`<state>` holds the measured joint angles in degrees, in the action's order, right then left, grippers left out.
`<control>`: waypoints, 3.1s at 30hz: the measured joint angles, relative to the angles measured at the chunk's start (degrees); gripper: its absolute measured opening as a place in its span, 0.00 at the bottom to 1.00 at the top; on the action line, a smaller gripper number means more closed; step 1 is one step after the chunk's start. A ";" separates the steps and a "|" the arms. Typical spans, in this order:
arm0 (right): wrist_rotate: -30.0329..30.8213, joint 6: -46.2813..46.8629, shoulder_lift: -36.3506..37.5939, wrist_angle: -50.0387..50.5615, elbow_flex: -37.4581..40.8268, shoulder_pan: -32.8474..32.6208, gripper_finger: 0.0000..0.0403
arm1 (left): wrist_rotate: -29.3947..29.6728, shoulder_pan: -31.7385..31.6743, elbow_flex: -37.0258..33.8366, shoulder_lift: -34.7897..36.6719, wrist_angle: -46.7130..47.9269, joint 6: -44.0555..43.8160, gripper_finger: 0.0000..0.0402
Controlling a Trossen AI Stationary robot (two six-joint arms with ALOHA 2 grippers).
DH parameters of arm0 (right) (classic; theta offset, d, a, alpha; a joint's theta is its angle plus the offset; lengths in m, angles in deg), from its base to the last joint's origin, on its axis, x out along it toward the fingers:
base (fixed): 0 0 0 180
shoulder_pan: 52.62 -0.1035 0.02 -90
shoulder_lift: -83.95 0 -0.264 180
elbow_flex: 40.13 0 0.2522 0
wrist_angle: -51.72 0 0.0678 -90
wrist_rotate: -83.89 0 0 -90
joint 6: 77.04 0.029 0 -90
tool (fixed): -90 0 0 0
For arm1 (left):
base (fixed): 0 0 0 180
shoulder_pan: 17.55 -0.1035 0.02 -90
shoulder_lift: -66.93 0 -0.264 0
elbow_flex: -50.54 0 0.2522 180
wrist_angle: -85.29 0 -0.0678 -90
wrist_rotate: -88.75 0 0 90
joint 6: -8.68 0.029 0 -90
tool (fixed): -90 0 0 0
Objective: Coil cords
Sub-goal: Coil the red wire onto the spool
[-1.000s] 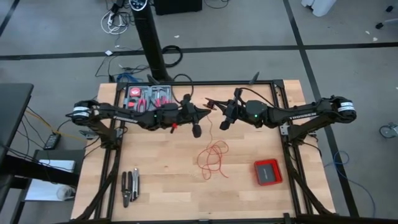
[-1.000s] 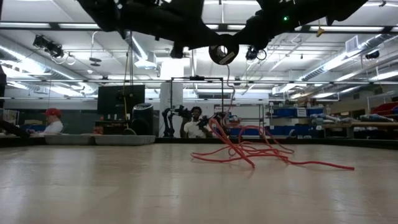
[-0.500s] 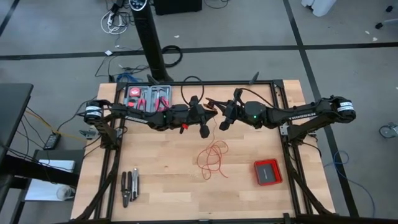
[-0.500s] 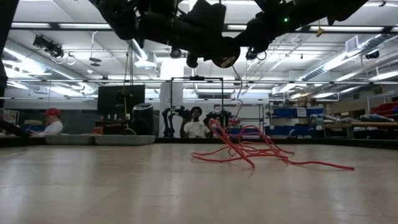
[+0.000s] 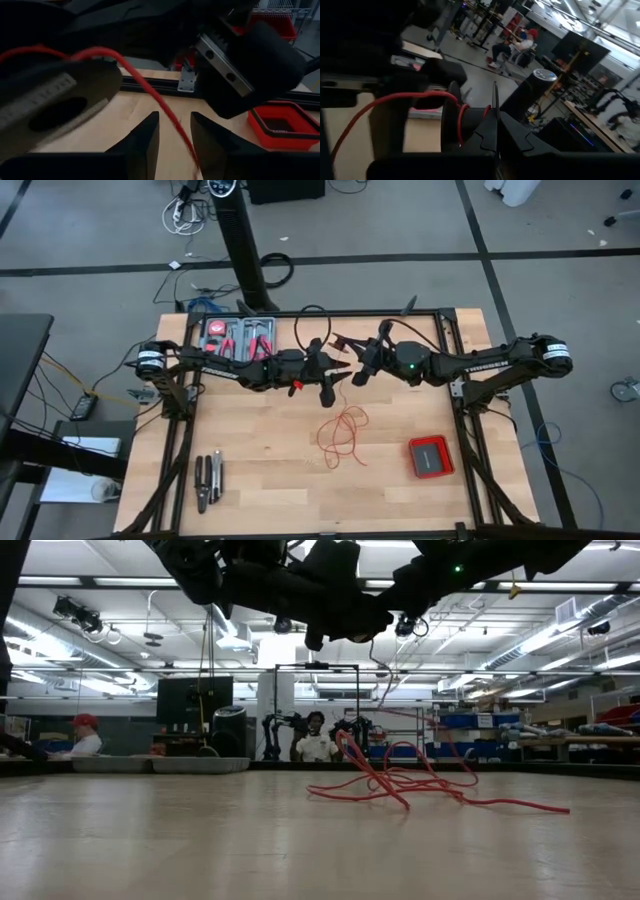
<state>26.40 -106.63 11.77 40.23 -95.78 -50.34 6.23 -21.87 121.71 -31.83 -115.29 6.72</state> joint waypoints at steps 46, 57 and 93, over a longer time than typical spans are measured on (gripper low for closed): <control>3.90 -4.07 0.22 -0.67 0.00 -1.35 0.00 | 0.07 0.46 2.86 5.49 20.50 6.45 0.29; 3.90 -4.06 0.22 -0.64 0.00 -1.35 0.00 | 0.00 0.46 2.86 5.49 22.63 6.36 0.28; 3.37 -2.55 0.22 -2.00 0.00 -1.35 0.00 | -3.51 0.20 2.80 5.46 16.30 7.72 0.00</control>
<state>29.77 -109.17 11.99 38.24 -95.78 -51.69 2.72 -21.67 124.50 -26.37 -98.99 14.44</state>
